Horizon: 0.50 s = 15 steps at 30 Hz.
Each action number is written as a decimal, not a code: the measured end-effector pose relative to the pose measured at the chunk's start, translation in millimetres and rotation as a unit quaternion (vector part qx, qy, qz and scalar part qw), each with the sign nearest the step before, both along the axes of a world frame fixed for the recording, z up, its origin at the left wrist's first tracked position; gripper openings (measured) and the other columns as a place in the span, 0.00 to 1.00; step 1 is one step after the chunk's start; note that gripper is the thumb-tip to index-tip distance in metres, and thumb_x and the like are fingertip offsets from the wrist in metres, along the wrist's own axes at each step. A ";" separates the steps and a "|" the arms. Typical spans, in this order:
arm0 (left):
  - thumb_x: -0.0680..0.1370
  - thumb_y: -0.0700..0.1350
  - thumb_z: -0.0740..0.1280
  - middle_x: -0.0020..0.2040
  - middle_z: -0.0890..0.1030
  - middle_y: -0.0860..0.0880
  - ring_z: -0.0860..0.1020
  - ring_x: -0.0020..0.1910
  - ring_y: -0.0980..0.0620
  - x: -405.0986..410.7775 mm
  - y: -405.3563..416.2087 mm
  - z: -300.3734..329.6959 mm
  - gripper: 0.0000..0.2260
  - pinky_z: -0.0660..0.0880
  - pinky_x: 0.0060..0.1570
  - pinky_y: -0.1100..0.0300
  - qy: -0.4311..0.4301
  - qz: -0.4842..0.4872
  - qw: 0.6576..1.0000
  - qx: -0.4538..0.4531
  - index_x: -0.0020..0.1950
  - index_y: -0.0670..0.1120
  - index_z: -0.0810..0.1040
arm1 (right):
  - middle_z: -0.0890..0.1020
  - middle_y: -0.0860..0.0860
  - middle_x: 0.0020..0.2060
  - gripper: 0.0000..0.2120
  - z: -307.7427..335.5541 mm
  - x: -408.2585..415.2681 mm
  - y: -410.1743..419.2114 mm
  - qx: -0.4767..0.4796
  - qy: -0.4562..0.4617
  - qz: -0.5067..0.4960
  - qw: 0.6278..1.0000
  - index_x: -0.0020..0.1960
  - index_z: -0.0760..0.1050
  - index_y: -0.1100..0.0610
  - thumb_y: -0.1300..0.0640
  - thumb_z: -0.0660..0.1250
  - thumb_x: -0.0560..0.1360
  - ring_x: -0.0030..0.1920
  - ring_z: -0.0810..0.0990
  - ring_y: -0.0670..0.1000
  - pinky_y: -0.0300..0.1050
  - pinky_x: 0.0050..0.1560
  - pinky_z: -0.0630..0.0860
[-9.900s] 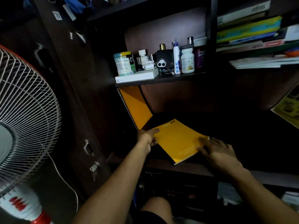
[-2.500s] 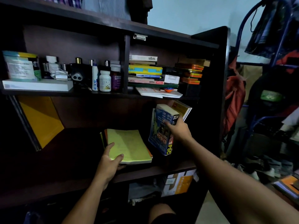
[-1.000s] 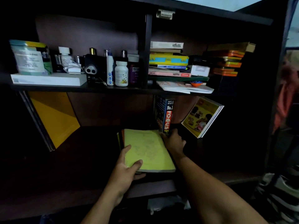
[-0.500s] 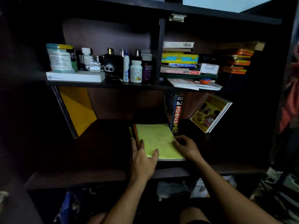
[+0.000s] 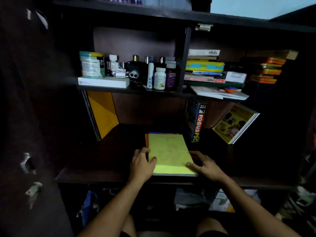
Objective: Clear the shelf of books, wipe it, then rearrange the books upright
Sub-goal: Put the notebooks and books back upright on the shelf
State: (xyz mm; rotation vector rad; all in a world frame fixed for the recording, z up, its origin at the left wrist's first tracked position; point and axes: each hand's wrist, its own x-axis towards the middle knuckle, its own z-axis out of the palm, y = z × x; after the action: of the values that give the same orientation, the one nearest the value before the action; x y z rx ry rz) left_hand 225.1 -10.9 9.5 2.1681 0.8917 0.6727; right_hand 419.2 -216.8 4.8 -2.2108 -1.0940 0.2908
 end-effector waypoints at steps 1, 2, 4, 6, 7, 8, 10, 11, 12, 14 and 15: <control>0.77 0.53 0.72 0.59 0.77 0.47 0.78 0.58 0.45 -4.3 7.3 0.6 0.18 0.73 0.53 0.57 -0.003 0.000 1.000 -0.016 0.64 0.48 0.77 | 0.75 0.44 0.70 0.42 -1.6 1.6 1.2 -0.018 -0.029 0.008 0.999 0.73 0.66 0.40 0.19 0.59 0.66 0.69 0.73 0.48 0.52 0.70 0.69; 0.76 0.53 0.73 0.57 0.80 0.49 0.79 0.56 0.47 -8.1 13.4 1.0 0.19 0.75 0.53 0.57 -0.012 -0.004 0.999 -0.040 0.64 0.48 0.77 | 0.73 0.44 0.72 0.43 -3.9 1.9 2.6 -0.038 -0.052 0.013 0.998 0.74 0.64 0.38 0.17 0.56 0.66 0.71 0.71 0.50 0.54 0.72 0.66; 0.77 0.51 0.73 0.53 0.81 0.50 0.80 0.53 0.49 -10.4 18.4 2.5 0.18 0.75 0.51 0.58 -0.032 -0.009 0.996 -0.084 0.63 0.46 0.78 | 0.67 0.48 0.76 0.46 -5.1 0.0 3.1 -0.080 -0.080 0.019 0.993 0.77 0.58 0.34 0.15 0.49 0.64 0.76 0.63 0.54 0.59 0.75 0.58; 0.80 0.47 0.68 0.59 0.81 0.47 0.79 0.59 0.46 -10.8 20.6 1.8 0.15 0.74 0.55 0.59 -0.012 -0.008 0.998 -0.066 0.65 0.45 0.79 | 0.62 0.51 0.79 0.48 -2.7 -5.1 2.9 -0.110 -0.090 0.026 0.990 0.79 0.53 0.34 0.15 0.47 0.63 0.79 0.56 0.55 0.58 0.77 0.51; 0.82 0.44 0.65 0.63 0.79 0.47 0.77 0.62 0.46 -10.5 20.2 0.7 0.14 0.73 0.57 0.60 0.000 -0.017 0.999 -0.050 0.67 0.45 0.79 | 0.61 0.52 0.79 0.48 -0.5 -7.5 2.7 -0.114 -0.086 0.025 0.989 0.79 0.52 0.34 0.16 0.47 0.63 0.79 0.55 0.55 0.57 0.77 0.50; 0.82 0.40 0.62 0.64 0.77 0.47 0.75 0.64 0.47 -9.8 19.4 -2.5 0.15 0.71 0.56 0.64 0.009 -0.033 0.999 -0.033 0.68 0.46 0.79 | 0.62 0.53 0.79 0.48 2.1 -8.2 2.5 -0.114 -0.082 0.022 0.990 0.79 0.53 0.36 0.18 0.47 0.63 0.79 0.56 0.55 0.55 0.77 0.50; 0.81 0.34 0.60 0.62 0.74 0.49 0.74 0.64 0.50 -11.3 16.6 -7.7 0.18 0.66 0.52 0.77 0.021 -0.065 0.998 0.004 0.68 0.44 0.79 | 0.66 0.55 0.77 0.49 3.9 -5.2 3.7 -0.088 -0.061 0.001 0.994 0.79 0.56 0.41 0.20 0.48 0.62 0.76 0.62 0.57 0.53 0.75 0.55; 0.80 0.33 0.61 0.61 0.74 0.50 0.74 0.65 0.50 -10.5 15.8 -10.9 0.17 0.63 0.53 0.80 0.022 -0.078 0.997 0.017 0.67 0.43 0.80 | 0.69 0.55 0.75 0.50 3.7 -2.7 3.6 -0.068 -0.041 -0.012 0.997 0.79 0.58 0.43 0.21 0.50 0.61 0.74 0.65 0.58 0.51 0.73 0.60; 0.81 0.36 0.64 0.62 0.74 0.49 0.74 0.66 0.49 -9.4 16.0 -14.1 0.16 0.62 0.57 0.79 0.032 -0.097 0.994 0.030 0.68 0.43 0.79 | 0.71 0.55 0.72 0.51 3.1 -0.7 3.3 -0.041 -0.013 -0.025 0.999 0.78 0.60 0.45 0.21 0.52 0.61 0.71 0.69 0.58 0.50 0.70 0.64; 0.82 0.46 0.66 0.68 0.73 0.48 0.72 0.69 0.47 -7.1 12.5 -15.7 0.18 0.63 0.66 0.68 0.074 -0.128 0.988 0.051 0.73 0.47 0.75 | 0.74 0.54 0.69 0.49 3.1 -0.2 0.6 0.004 0.039 -0.052 0.998 0.76 0.63 0.47 0.21 0.60 0.63 0.65 0.74 0.56 0.47 0.63 0.70; 0.83 0.50 0.65 0.71 0.70 0.48 0.70 0.69 0.46 -6.2 9.7 -14.6 0.20 0.65 0.68 0.62 0.095 -0.127 0.985 0.070 0.75 0.51 0.72 | 0.76 0.53 0.67 0.45 3.3 -2.3 -0.6 0.021 0.051 -0.062 0.997 0.75 0.64 0.47 0.25 0.66 0.66 0.62 0.76 0.54 0.46 0.60 0.71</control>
State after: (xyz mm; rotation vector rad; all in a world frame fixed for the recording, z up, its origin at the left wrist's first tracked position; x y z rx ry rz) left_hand 218.9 -1.2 -5.1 2.4503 0.6618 0.4180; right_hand 416.9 -217.5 8.1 -2.1912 -0.8965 0.3199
